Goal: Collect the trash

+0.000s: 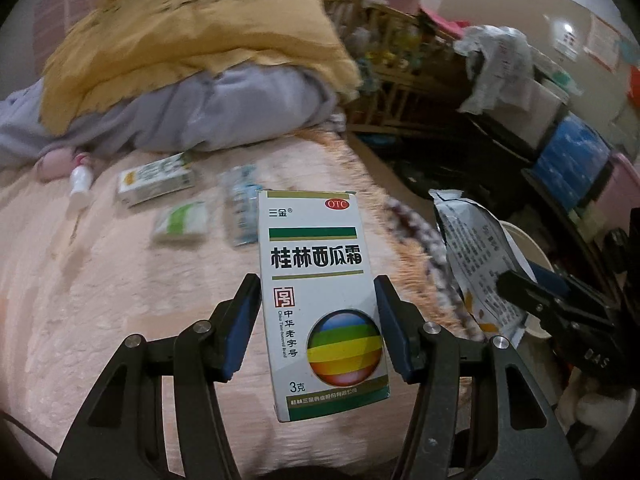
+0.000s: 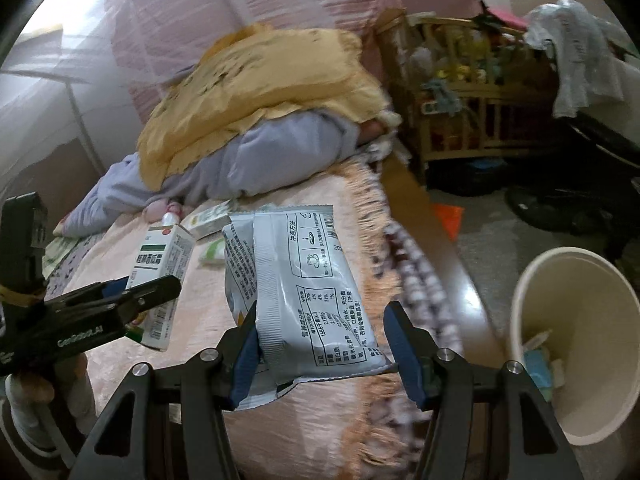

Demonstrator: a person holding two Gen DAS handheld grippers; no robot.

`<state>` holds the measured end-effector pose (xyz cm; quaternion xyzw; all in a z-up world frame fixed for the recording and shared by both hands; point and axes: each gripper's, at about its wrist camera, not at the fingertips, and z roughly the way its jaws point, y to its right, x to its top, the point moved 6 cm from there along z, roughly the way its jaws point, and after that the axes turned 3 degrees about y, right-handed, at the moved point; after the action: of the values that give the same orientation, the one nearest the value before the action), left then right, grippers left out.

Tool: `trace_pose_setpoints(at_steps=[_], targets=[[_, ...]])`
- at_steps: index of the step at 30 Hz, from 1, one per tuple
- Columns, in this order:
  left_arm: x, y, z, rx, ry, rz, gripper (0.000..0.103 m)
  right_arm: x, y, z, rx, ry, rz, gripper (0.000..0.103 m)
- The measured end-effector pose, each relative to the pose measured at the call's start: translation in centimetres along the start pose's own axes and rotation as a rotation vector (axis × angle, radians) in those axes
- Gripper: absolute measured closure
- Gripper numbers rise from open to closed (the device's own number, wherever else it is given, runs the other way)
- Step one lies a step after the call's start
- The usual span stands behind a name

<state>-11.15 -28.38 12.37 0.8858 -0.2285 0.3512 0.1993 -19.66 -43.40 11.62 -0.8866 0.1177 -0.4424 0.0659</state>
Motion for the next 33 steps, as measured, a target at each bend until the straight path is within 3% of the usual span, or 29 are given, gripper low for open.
trace_pose_setpoints(at_steps=[16, 33], targets=[[0.5, 11.7, 3.3, -0.103, -0.024, 0.154, 0.047, -0.7, 11.1, -5.3, -0.151, 0.058, 0.128, 0.045], [0.0, 17.9, 6.3, -0.179, -0.068, 0.197, 0.047, -2.1, 18.0, -6.8, -0.238, 0.061, 0.207, 0.045]])
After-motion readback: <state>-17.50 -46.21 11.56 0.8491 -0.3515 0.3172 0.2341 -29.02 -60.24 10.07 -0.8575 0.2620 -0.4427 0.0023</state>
